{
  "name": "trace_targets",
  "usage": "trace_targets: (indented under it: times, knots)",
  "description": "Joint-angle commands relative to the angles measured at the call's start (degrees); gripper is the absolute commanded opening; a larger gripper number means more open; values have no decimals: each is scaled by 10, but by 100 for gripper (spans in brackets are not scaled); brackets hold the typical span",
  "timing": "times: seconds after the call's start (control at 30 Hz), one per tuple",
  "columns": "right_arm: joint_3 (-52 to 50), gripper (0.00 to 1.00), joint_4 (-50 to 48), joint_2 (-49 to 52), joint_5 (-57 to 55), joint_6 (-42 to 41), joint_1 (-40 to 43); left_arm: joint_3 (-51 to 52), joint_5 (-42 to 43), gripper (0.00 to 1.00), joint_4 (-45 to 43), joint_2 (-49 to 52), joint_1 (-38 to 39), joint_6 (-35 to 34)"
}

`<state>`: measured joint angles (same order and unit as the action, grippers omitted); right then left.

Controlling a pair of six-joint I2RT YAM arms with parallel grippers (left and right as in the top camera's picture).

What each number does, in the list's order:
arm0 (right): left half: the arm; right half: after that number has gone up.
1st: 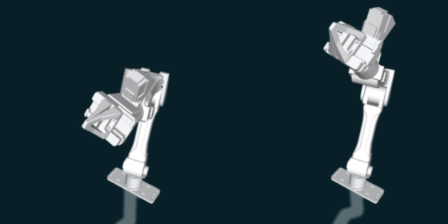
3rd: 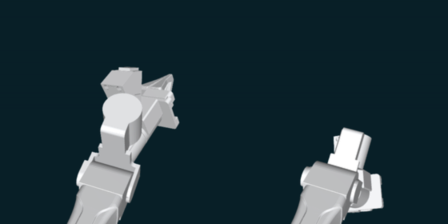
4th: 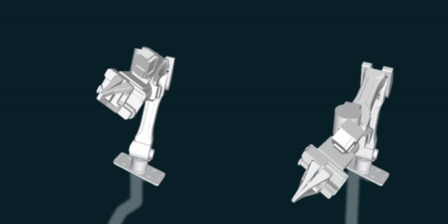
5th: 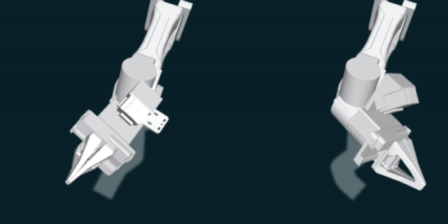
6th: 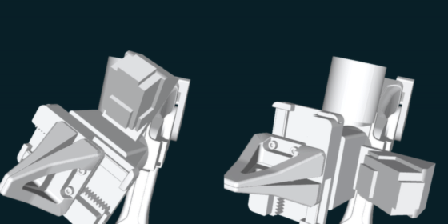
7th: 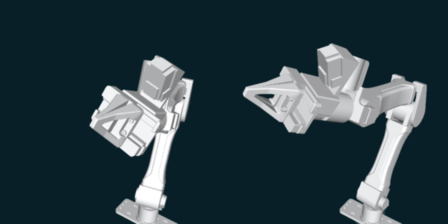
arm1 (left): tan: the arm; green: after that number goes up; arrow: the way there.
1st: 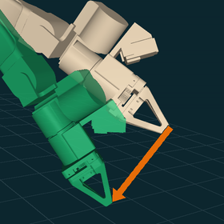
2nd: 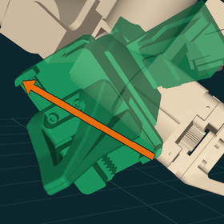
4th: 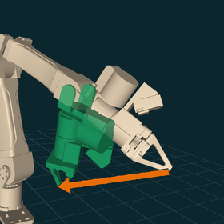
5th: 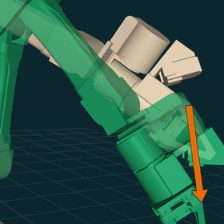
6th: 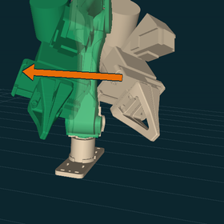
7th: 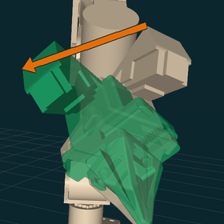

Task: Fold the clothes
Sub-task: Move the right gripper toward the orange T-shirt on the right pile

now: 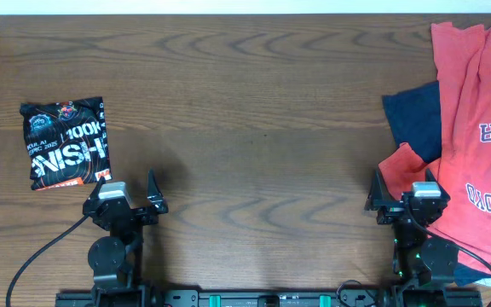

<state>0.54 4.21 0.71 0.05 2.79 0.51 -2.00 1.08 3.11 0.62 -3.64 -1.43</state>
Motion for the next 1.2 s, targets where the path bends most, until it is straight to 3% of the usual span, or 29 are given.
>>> trace_targets:
  times: [0.0,1.0,1.17]
  knots:
    - [-2,99,1,-2,2,7,5,17,-5,98,9,-4,1,5]
    - [-2,99,-2,-2,13,6,5,17,-5,98,9,-4,1,5]
    - [0,99,-3,-2,14,-16,5,14,-5,98,9,-4,1,-26]
